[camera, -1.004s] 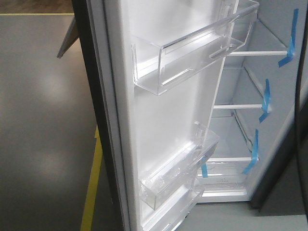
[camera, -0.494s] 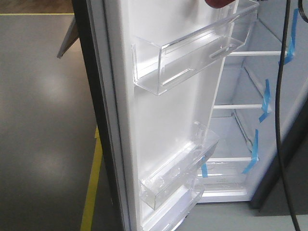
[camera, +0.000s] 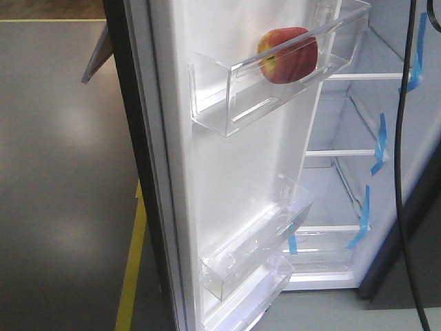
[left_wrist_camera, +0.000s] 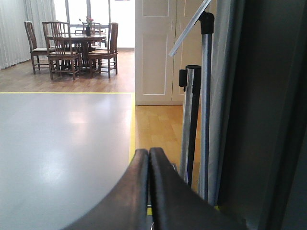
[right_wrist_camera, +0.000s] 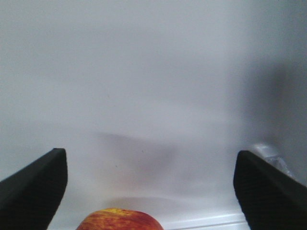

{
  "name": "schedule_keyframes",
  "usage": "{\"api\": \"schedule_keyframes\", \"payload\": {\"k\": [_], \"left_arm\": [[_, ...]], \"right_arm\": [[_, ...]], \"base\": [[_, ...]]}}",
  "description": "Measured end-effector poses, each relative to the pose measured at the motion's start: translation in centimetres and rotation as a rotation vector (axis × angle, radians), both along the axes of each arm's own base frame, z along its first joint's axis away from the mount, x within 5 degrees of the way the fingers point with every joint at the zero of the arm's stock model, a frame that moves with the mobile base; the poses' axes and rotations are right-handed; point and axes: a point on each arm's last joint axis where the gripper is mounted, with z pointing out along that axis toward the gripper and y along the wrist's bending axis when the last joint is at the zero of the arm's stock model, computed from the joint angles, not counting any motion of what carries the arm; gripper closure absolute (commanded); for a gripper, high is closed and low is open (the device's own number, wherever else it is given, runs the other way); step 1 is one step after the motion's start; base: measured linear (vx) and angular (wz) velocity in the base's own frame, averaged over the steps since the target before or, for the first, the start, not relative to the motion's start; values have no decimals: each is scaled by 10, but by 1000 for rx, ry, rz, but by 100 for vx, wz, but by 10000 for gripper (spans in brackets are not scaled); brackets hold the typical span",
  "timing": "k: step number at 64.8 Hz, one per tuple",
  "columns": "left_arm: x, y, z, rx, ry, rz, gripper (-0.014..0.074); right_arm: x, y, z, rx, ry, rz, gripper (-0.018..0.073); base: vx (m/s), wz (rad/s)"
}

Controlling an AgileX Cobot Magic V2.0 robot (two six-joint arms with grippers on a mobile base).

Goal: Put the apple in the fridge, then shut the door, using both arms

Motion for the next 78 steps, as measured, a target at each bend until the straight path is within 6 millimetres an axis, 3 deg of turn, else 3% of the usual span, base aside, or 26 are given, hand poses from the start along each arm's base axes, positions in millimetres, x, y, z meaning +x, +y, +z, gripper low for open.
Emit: {"api": "schedule_keyframes", "payload": {"k": [10, 18, 39, 48, 57, 71, 78], "left_arm": [[0, 0, 0, 0, 0, 0, 602], [0, 0, 0, 0, 0, 0, 602], [0, 0, 0, 0, 0, 0, 602], [0, 0, 0, 0, 0, 0, 602], [0, 0, 0, 0, 0, 0, 602], [0, 0, 0, 0, 0, 0, 602], [0, 0, 0, 0, 0, 0, 602]], "right_arm": [[-5, 0, 4, -6, -5, 10, 23], [-22, 0, 19, -17, -43, 18, 132], [-90, 1, 62, -81, -143, 81, 576], [-118, 1, 74, -115, -167, 104, 567], [-141, 0, 73, -123, -160, 99, 564], [-175, -3, 44, -116, -103, 71, 564], [-197, -6, 20, -102, -82, 33, 564]], "base": [[0, 0], [0, 0], [0, 0], [0, 0], [0, 0], [0, 0], [0, 0]]}}
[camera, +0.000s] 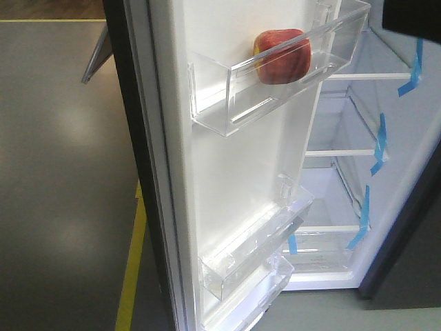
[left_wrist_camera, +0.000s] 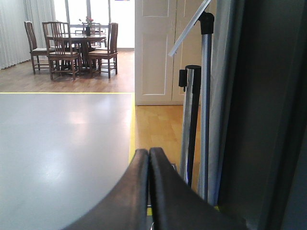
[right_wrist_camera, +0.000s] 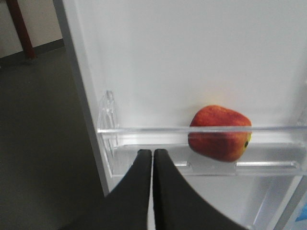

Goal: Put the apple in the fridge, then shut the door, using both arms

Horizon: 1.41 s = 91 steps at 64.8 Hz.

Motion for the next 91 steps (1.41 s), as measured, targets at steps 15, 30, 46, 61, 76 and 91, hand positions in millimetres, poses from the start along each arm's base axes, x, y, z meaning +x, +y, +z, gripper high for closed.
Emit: {"api": "schedule_keyframes", "payload": {"k": [15, 30, 46, 61, 76, 91], "left_arm": [[0, 0, 3, -115, -34, -3, 602], [-1, 0, 13, -415, -145, -28, 602], [-4, 1, 29, -566, -313, -81, 602], [-12, 1, 45, -890, -487, -217, 602], [-20, -6, 75, -882, -516, -326, 602], [-18, -13, 156, -690, -551, -376, 590]], "right_arm": [[-53, -5, -50, 34, 0, -68, 564], [-97, -8, -99, 78, 12, -107, 564], [-116, -9, -128, 121, 37, -128, 564], [-118, -9, -128, 170, 51, -131, 564], [-119, -6, -126, 215, 57, -113, 564], [-119, -6, -125, 223, 58, -110, 564]], "base": [[0, 0], [0, 0], [0, 0], [0, 0], [0, 0], [0, 0]]}}
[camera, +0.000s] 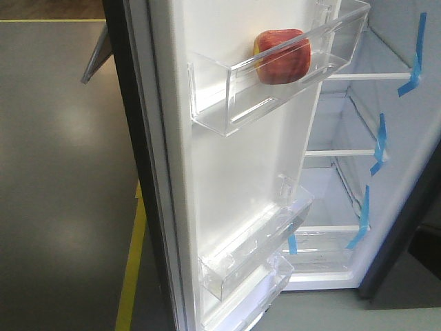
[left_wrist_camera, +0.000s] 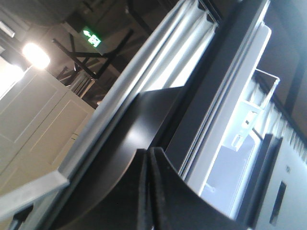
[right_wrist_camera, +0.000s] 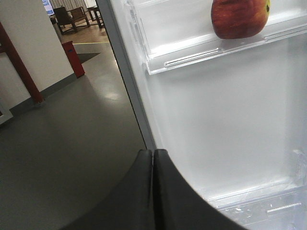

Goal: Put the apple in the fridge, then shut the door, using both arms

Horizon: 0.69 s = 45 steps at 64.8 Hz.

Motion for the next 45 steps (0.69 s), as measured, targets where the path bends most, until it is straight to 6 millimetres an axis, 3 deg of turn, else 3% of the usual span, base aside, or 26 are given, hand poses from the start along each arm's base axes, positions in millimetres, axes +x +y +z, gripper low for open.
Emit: {"api": "schedule_keyframes", "payload": {"k": [8, 18, 33, 45], "left_arm": [[23, -1, 31, 18, 39, -5, 548], [75, -3, 56, -4, 118, -43, 435], [164, -10, 72, -160, 172, -235, 252], [231, -18, 73, -216, 234, -367, 236]], "right_arm": [[0, 0, 0, 0, 0, 0, 564], [0, 0, 0, 0, 0, 0, 564], [0, 0, 0, 0, 0, 0, 564], [0, 0, 0, 0, 0, 0, 564]], "base": [[0, 0], [0, 0], [0, 0], [0, 0]]}}
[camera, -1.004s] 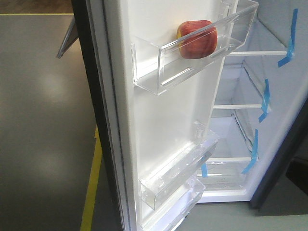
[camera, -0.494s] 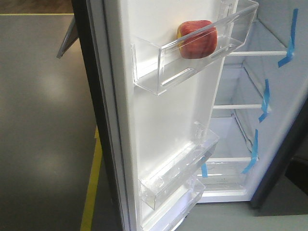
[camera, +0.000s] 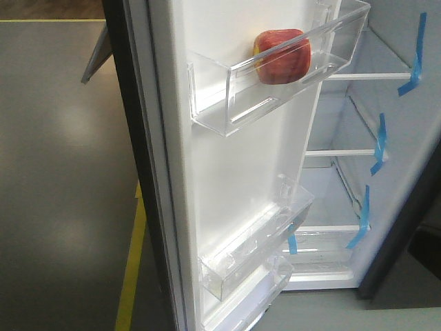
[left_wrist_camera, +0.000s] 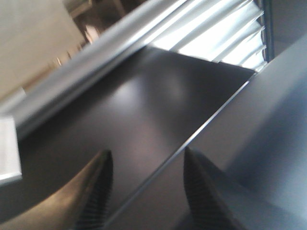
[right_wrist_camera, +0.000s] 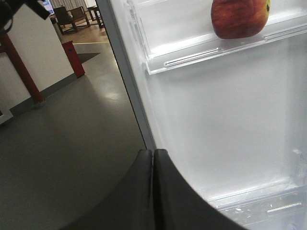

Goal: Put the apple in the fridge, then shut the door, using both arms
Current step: 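Swing the left arm out to the outer edge of the fridge door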

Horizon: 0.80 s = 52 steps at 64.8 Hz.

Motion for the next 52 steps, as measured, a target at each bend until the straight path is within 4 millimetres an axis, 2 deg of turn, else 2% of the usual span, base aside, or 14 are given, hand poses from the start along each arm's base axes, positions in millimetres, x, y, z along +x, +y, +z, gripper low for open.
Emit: {"api": "schedule_keyframes", "payload": {"k": [18, 26, 39, 52], "left_arm": [[75, -16, -5, -4, 85, -219, 236], [97, -21, -9, -16, 115, -305, 236], [117, -28, -11, 6, 91, -389, 236], [117, -48, -12, 10, 87, -450, 236]], "right_arm": [[0, 0, 0, 0, 0, 0, 564], [0, 0, 0, 1, 0, 0, 564], [0, 0, 0, 4, 1, 2, 564], [0, 0, 0, 6, 1, 3, 564]], "base": [[0, 0], [0, 0], [0, 0], [0, 0]]}}
